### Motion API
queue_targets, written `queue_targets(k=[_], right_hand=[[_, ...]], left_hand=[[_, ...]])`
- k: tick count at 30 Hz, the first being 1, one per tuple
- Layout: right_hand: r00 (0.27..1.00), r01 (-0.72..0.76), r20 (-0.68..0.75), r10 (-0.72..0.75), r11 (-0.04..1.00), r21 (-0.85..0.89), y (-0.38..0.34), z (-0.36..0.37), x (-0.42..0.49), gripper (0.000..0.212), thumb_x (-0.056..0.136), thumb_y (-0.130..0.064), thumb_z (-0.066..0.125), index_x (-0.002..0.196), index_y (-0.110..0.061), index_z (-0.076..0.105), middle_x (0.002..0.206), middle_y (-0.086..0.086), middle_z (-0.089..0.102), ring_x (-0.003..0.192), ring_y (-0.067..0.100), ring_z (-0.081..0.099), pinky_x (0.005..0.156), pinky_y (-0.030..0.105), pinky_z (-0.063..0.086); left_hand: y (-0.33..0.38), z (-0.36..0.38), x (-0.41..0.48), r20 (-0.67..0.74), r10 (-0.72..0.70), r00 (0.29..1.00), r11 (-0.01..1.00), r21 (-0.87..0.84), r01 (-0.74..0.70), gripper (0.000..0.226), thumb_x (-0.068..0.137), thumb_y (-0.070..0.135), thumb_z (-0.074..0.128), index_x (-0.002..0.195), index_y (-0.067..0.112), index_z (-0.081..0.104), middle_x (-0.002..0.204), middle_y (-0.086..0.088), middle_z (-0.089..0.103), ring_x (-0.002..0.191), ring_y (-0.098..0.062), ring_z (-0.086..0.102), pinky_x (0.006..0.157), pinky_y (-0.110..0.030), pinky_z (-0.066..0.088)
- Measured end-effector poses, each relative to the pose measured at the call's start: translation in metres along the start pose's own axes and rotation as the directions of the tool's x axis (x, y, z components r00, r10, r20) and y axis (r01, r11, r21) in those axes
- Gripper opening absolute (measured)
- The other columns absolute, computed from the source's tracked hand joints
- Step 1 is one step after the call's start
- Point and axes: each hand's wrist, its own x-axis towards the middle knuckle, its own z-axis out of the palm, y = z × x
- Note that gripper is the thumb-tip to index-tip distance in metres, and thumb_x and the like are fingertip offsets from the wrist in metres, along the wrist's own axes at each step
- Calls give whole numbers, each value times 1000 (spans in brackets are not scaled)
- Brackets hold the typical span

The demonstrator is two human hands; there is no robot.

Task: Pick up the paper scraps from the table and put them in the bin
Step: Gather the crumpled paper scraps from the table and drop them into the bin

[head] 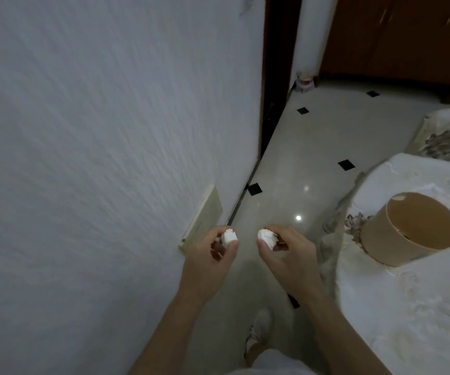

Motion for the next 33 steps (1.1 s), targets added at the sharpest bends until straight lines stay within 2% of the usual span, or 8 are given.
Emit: queue_targets(k=[5,11,18,22,24,26,28,33], right_hand=[[997,-60,-51,59,998,-24,33,-20,83,27,85,-34,73,108,-21,71,96,-13,67,83,3,64,72,21,55],[973,-140,-203,112,981,-131,61,-61,137,27,84,-29,76,109,-20,71,94,-12,67,81,0,62,73,13,51],[875,-329,-441,197,911,-246,101,-113,151,32,85,-36,68,108,-15,71,92,-9,67,79,1,58,70,11,46],[748,-500,-616,245,820,-281,114,-142,142,28,85,-30,71,108,-14,71,89,-3,68,77,6,58,69,14,46],[654,-589,-710,262,765,-260,114,-154,136,26,87,-34,66,106,-16,71,91,-3,68,80,10,61,70,22,49],[535,-673,-796,283,712,-199,110,-161,128,22,86,-32,66,104,-19,71,95,-8,69,85,7,62,74,18,49],[411,-761,-869,276,629,-160,104,-161,120,23,84,-32,68,104,-20,71,92,-12,66,81,4,60,73,9,43],[237,-880,-946,223,462,-111,95,-151,103,35,85,-42,62,106,-16,71,88,-5,68,81,13,60,71,24,49]], left_hand=[[22,40,95,121,76,990,997,-22,-74,16,91,25,68,106,24,66,89,8,67,77,-11,66,65,-19,53],[48,99,175,278,153,948,987,-94,-131,18,90,23,70,107,25,66,92,9,67,80,-6,66,65,-12,50],[76,190,242,507,313,803,948,-223,-228,16,88,22,70,103,26,67,91,13,67,80,-9,66,69,-19,52],[96,249,267,662,434,611,901,-314,-300,21,86,34,66,105,27,66,91,12,66,76,-10,65,67,-22,53],[109,275,277,722,498,481,866,-376,-331,21,85,34,67,106,27,67,88,12,65,72,-8,64,64,-19,51],[121,298,285,757,559,338,818,-440,-370,22,84,32,68,106,25,68,87,16,63,71,-5,62,62,-16,48],[134,317,290,756,628,185,745,-515,-424,24,84,32,67,107,24,67,89,19,61,73,-4,62,60,-15,48],[156,350,287,668,736,-111,527,-667,-527,29,86,36,61,110,20,66,91,13,62,73,-3,55,64,-12,44]])
